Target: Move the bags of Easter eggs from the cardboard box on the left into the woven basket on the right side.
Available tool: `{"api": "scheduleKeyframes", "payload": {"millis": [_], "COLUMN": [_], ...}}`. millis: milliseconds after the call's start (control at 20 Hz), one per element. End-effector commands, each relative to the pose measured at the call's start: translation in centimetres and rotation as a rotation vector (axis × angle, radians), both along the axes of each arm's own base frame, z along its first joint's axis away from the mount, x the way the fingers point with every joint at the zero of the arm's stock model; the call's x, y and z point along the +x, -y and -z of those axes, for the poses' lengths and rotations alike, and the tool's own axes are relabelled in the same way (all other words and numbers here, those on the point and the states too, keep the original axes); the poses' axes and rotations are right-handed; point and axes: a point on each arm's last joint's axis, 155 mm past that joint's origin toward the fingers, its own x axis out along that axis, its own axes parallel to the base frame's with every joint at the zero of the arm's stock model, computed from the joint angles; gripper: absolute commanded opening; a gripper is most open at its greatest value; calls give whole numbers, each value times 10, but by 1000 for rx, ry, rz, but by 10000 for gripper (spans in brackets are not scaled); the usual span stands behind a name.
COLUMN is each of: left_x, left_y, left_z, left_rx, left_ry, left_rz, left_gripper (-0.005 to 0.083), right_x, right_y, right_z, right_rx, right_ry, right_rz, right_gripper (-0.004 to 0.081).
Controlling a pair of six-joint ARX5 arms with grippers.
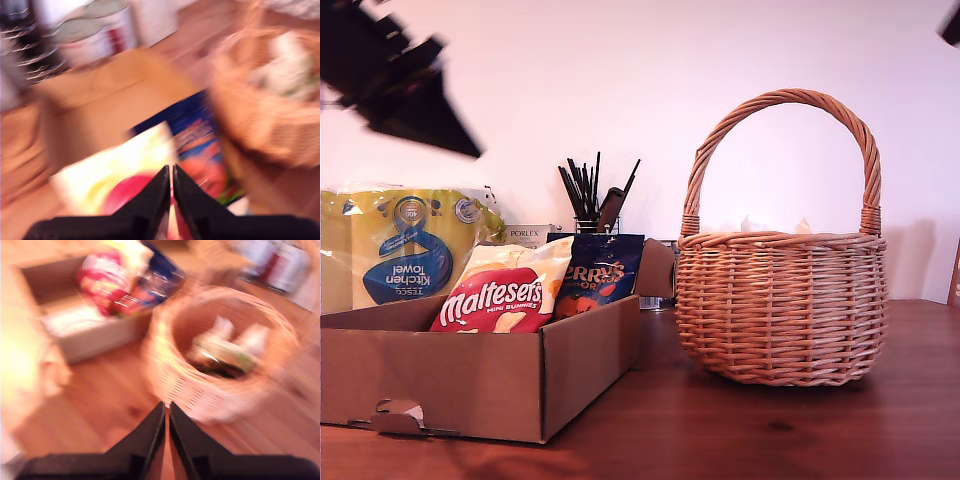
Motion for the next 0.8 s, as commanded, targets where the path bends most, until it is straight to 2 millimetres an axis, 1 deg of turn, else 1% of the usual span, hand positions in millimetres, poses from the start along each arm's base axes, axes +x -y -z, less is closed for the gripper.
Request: {"api": "scheduleKeyframes", "payload": {"millis": [0,50,150,200,300,400,450,500,550,600,650,700,750], "left_x": [-5,-7,-9,-10,-13,-14,-12,-7,1,9,15,20,25], "left_y": [-1,-3,-5,-5,-3,-1,0,-1,-5,-9,-14,-16,-19], "left_z": [9,11,15,16,17,21,22,23,22,24,28,32,36], "left_rx": [43,44,84,87,83,114,171,220,219,232,212,179,151], "left_ry": [-1,-10,3,0,-6,13,68,123,138,160,140,112,82], "left_rz": [51,60,87,91,110,155,201,237,221,219,210,202,189], "left_gripper": [-17,-10,-10,-10,-9,1,30,41,44,67,103,157,260], "right_x": [-1,2,15,22,27,29,29,30,30,30,30,30,30], "right_y": [-19,-30,-49,-60,-78,-89,-92,-94,-94,-94,-94,-94,-94], "right_z": [-7,-12,-13,-12,-3,8,12,14,14,14,15,15,15], "right_rx": [67,104,138,150,151,137,130,128,127,127,127,126,126], "right_ry": [-2,-4,-8,-10,-40,-67,-78,-82,-83,-83,-83,-84,-84], "right_rz": [-70,-98,-129,-152,-197,-219,-225,-228,-229,-229,-229,-229,-229], "right_gripper": [-13,-13,-13,-13,-13,-13,-13,-13,-13,-13,-13,-13,-13]}}
